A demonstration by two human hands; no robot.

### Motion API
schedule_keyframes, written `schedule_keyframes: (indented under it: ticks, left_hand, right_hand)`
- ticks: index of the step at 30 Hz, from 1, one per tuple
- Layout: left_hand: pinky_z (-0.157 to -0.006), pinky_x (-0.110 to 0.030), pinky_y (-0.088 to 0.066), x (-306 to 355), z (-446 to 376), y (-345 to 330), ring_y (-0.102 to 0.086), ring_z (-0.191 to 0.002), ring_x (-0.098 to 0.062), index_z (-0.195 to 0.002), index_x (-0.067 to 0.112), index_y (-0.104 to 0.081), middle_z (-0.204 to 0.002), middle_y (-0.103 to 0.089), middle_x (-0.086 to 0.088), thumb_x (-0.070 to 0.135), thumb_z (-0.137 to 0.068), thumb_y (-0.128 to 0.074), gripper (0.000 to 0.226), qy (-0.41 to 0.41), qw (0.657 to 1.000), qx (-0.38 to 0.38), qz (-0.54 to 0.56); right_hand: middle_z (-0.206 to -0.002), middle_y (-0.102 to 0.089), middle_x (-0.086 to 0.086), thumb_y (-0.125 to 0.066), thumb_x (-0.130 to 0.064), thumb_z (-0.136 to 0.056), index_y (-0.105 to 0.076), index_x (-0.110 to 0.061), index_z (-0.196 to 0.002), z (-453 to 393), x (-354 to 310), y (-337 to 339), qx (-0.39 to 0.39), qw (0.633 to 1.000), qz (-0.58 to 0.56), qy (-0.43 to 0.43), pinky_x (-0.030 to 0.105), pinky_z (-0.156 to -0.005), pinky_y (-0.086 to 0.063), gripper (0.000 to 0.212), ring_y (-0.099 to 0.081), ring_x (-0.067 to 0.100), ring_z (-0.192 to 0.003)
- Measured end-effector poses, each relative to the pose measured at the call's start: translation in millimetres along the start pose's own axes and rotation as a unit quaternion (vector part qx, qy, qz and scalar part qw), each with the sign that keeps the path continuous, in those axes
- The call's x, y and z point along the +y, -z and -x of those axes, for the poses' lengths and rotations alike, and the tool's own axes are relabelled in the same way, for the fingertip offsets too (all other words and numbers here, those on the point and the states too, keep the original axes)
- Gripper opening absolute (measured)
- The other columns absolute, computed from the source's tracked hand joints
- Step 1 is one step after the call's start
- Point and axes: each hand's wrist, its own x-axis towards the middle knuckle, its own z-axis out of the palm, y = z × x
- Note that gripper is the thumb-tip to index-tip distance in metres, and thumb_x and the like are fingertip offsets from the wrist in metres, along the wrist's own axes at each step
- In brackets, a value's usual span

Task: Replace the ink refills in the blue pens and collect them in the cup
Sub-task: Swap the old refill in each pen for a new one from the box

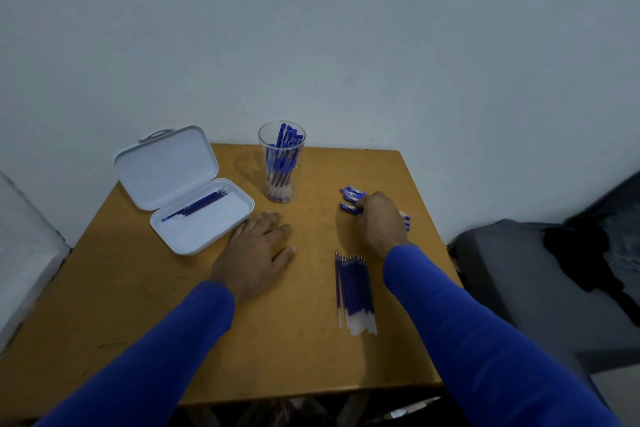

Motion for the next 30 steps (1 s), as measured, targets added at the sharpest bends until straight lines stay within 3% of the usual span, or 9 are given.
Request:
schedule_keyframes:
  ticks: [3, 14, 18, 22, 26, 30]
  left_hand:
    - [-0.123, -0.037, -0.010, 0, 0, 0, -0.013, -0.153, -0.013, -0.152, 0.034, -0.041, -0.165, -0.024, 0.009, 0.061, -0.100, -0.039, 0.058, 0.003, 1.000, -0.002, 0.001]
    - [-0.122, -0.036, -0.009, -2, -1, -2, -0.013, -0.153, -0.013, -0.152, 0.034, -0.040, -0.165, -0.022, 0.010, 0.063, -0.100, -0.037, 0.059, 0.003, 1.000, -0.003, -0.004]
    - [-0.124, -0.040, -0.012, -2, -2, -3, -0.014, -0.153, -0.014, -0.152, 0.033, -0.040, -0.165, -0.023, 0.010, 0.063, -0.100, -0.037, 0.060, 0.005, 1.000, -0.008, -0.003]
    - [-0.121, -0.035, -0.024, 1, 5, -2, -0.027, -0.148, -0.013, -0.145, 0.028, -0.051, -0.159, -0.036, 0.008, 0.055, -0.101, -0.045, 0.052, -0.002, 0.999, 0.025, 0.021]
    - [-0.116, -0.029, -0.032, 0, 21, -3, -0.036, -0.139, -0.010, -0.139, 0.023, -0.059, -0.151, -0.044, 0.007, 0.046, -0.102, -0.049, 0.044, -0.021, 0.998, 0.049, 0.045]
    - [-0.117, -0.030, -0.033, -5, 43, 0, -0.036, -0.139, -0.010, -0.136, 0.023, -0.063, -0.150, -0.045, 0.008, 0.043, -0.102, -0.053, 0.041, -0.024, 0.997, 0.052, 0.058]
  right_hand:
    - [-0.117, -0.054, 0.008, -0.058, -0.010, -0.101, -0.067, -0.013, -0.120, 6, 0, -7, 0.038, 0.999, -0.016, 0.003, 0.038, -0.090, -0.054, 0.022, -0.057, 0.023, -0.098]
    - [-0.116, -0.052, 0.006, -0.062, -0.018, -0.100, -0.065, -0.015, -0.110, 12, -5, -8, 0.039, 0.998, -0.039, -0.007, 0.039, -0.087, -0.057, 0.011, -0.058, 0.019, -0.094]
    - [-0.109, -0.058, 0.004, -0.061, -0.015, -0.100, -0.062, -0.017, -0.109, 17, -7, -1, 0.039, 0.998, -0.044, 0.010, 0.036, -0.085, -0.056, 0.010, -0.057, 0.018, -0.094]
    - [-0.103, -0.064, 0.004, -0.061, -0.015, -0.100, -0.056, -0.019, -0.099, 20, -21, 12, 0.019, 0.999, -0.043, 0.016, 0.034, -0.077, -0.054, 0.007, -0.053, 0.014, -0.078]
    - [-0.099, -0.061, 0.002, -0.061, -0.014, -0.100, -0.060, -0.017, -0.102, 36, -40, 23, 0.067, 0.992, -0.083, 0.064, 0.032, -0.069, -0.050, 0.004, -0.054, 0.015, -0.081]
    - [-0.105, -0.062, 0.002, -0.064, -0.012, -0.098, -0.064, -0.019, -0.110, 55, -69, 30, 0.069, 0.983, -0.154, 0.078, 0.039, -0.081, -0.058, 0.014, -0.059, 0.018, -0.091]
